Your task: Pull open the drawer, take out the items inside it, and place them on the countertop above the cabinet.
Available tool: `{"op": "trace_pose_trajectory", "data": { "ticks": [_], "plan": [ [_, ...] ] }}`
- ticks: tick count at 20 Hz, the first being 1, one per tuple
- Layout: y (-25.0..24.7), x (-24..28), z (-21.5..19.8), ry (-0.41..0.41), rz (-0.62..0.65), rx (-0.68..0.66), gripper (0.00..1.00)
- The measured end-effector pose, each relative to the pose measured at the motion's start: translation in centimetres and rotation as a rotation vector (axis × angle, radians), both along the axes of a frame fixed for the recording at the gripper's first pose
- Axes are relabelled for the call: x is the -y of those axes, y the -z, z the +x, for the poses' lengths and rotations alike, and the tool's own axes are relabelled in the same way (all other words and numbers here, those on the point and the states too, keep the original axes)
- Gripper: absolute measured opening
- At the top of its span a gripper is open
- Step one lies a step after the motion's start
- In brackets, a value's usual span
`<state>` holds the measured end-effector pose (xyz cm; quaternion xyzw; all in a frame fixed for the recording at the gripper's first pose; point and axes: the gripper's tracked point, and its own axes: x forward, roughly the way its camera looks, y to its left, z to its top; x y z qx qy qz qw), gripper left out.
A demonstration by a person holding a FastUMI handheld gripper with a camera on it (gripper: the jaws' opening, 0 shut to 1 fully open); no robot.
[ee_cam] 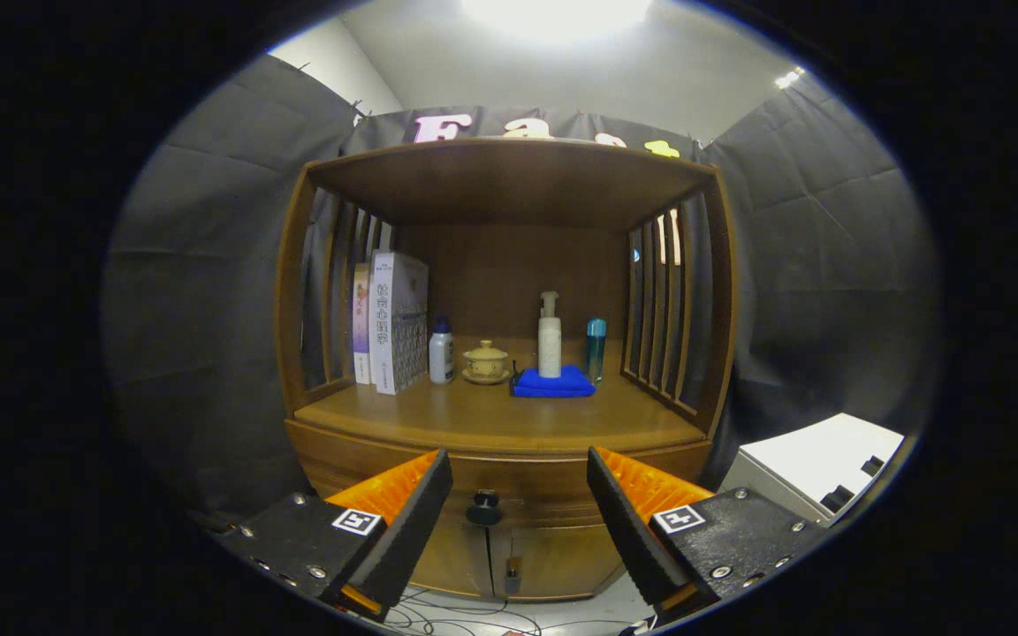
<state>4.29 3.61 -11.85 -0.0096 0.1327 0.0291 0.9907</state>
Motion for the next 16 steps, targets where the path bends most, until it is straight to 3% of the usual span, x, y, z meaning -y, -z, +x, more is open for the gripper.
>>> {"op": "trace_pose_trajectory", "data": {
  "ticks": [4, 16],
  "plan": [
    [4.0, -1.4, 1.6, 0.007, 0.039, -0.067, 0.96],
    [13.3, -3.1, 5.0, 0.005, -0.012, -0.178, 0.96]
  ]
}}
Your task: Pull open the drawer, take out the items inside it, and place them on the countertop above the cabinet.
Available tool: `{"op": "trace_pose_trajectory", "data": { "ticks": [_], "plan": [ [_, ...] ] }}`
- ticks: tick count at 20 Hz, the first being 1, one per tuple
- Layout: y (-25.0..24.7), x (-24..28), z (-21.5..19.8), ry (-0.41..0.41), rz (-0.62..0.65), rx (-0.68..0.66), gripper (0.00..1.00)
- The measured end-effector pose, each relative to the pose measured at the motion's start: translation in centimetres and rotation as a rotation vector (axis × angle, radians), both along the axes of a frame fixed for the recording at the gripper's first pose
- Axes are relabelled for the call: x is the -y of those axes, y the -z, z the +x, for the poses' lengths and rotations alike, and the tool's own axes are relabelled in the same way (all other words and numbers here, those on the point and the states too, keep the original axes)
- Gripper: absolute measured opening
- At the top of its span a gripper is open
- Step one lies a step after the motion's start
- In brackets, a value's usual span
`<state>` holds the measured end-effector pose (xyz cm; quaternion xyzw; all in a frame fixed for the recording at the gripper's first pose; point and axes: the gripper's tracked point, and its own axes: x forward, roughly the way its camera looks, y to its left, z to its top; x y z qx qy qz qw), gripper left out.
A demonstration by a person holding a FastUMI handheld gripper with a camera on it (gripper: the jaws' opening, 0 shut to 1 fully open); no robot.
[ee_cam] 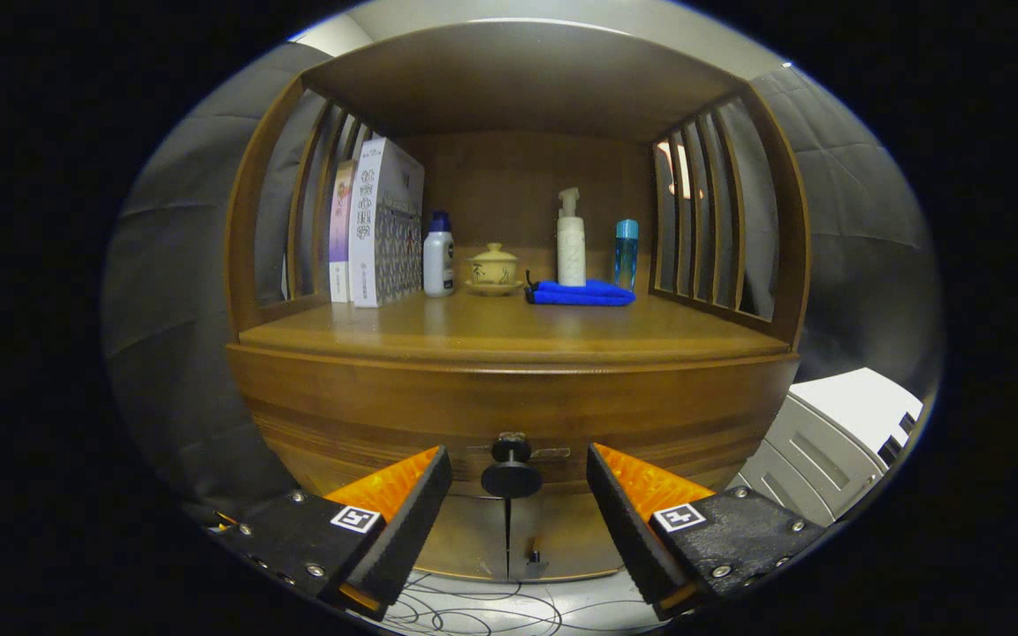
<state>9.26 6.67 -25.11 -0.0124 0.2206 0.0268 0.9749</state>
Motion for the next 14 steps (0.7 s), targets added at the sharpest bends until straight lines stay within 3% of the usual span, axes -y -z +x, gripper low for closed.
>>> {"op": "trace_pose_trajectory", "data": {
  "ticks": [4, 8, 12, 14],
  "plan": [
    [1.8, -0.4, 1.1, 0.014, 0.033, -0.004, 0.92],
    [2.6, 0.0, 2.2, 0.02, 0.014, 0.004, 0.74],
    [2.9, -0.3, 2.4, 0.005, 0.031, 0.003, 0.49],
    [3.0, -0.3, 2.4, 0.008, 0.036, 0.009, 0.45]
  ]
}}
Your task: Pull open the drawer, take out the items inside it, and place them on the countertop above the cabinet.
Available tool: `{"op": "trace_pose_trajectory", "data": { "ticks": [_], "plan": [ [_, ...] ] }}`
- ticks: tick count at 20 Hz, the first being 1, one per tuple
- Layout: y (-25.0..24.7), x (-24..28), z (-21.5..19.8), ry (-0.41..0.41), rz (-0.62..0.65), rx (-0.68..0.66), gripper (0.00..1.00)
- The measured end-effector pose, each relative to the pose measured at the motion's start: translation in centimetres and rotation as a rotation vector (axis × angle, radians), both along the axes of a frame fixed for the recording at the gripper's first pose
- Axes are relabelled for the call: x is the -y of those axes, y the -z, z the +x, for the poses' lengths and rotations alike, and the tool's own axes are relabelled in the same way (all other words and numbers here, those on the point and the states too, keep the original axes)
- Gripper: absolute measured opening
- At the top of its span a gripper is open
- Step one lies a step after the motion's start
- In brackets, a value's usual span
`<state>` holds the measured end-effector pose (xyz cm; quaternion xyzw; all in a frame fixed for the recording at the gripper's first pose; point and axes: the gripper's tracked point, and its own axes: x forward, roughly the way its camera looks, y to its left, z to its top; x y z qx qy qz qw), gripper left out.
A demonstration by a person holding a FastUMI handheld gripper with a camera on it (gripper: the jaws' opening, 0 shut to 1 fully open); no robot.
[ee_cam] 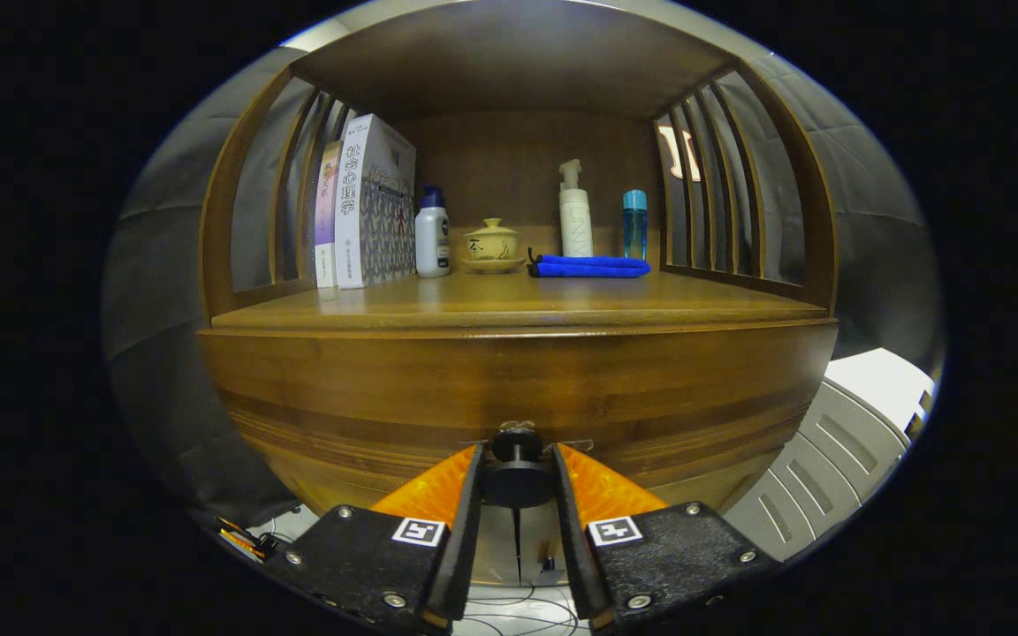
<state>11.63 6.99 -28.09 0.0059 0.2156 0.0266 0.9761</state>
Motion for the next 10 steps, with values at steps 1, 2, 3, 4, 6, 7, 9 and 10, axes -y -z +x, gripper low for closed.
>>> {"op": "trace_pose_trajectory", "data": {
  "ticks": [1, 2, 3, 4, 6, 7, 9, 10],
  "plan": [
    [0.1, 0.0, -0.1, 0.001, 0.004, 0.0, 0.41],
    [0.2, 0.1, -0.1, 0.002, 0.006, 0.006, 0.39],
    [0.2, 0.1, -0.2, 0.009, 0.016, 0.004, 0.35],
    [0.3, 0.1, -0.3, 0.018, 0.029, 0.001, 0.34],
    [0.2, 0.1, -1.1, 0.018, 0.046, -0.011, 0.33],
    [0.0, 0.1, -1.7, 0.014, 0.051, -0.014, 0.33],
    [-0.1, 0.2, -3.3, 0.007, 0.059, -0.013, 0.32],
    [-0.2, 0.2, -4.0, 0.004, 0.059, -0.01, 0.33]
  ]
}}
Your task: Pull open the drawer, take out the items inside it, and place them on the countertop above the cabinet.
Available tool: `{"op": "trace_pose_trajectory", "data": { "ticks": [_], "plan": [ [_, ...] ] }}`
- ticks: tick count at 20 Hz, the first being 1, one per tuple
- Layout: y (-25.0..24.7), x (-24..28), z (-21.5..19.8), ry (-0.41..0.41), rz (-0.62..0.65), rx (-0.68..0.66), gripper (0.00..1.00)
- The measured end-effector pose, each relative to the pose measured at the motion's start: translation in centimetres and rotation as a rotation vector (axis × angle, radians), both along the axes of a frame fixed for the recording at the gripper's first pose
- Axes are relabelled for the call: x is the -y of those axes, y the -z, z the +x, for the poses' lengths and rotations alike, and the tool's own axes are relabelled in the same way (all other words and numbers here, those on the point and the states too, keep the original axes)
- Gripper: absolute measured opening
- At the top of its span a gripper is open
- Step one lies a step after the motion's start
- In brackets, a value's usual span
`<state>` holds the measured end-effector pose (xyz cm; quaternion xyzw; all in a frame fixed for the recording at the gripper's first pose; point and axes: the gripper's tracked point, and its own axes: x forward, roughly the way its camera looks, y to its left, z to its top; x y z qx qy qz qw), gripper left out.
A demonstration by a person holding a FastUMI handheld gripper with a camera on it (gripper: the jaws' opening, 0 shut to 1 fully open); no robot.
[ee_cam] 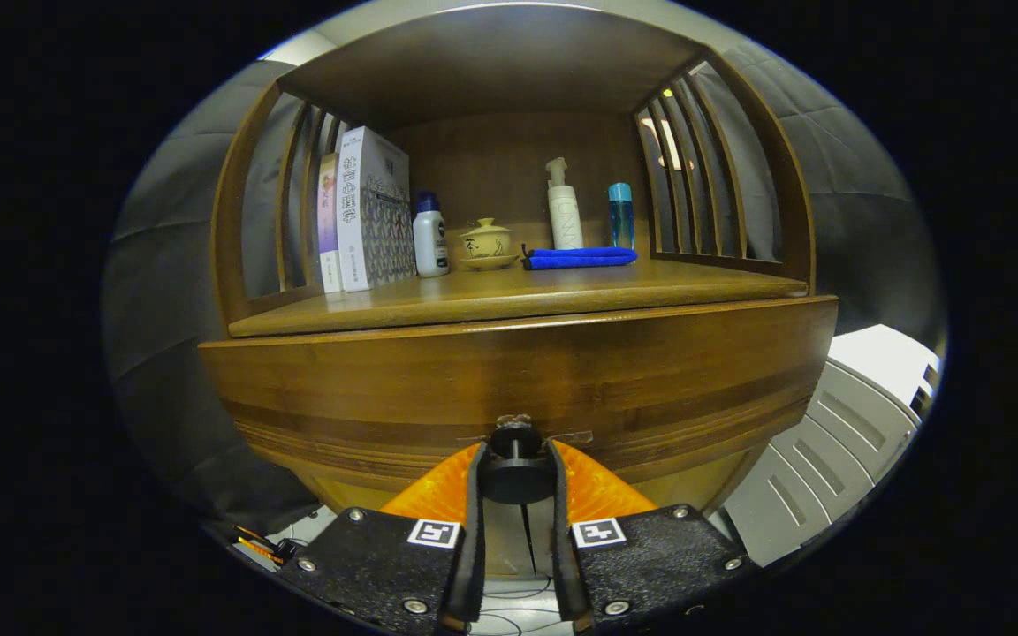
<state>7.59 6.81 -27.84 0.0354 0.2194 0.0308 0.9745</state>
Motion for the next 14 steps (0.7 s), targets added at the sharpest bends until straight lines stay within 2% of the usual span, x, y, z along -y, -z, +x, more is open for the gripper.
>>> {"op": "trace_pose_trajectory", "data": {
  "ticks": [14],
  "plan": [
    [-1.3, 0.5, -11.9, -0.012, 0.018, -0.045, 0.32]
  ]
}}
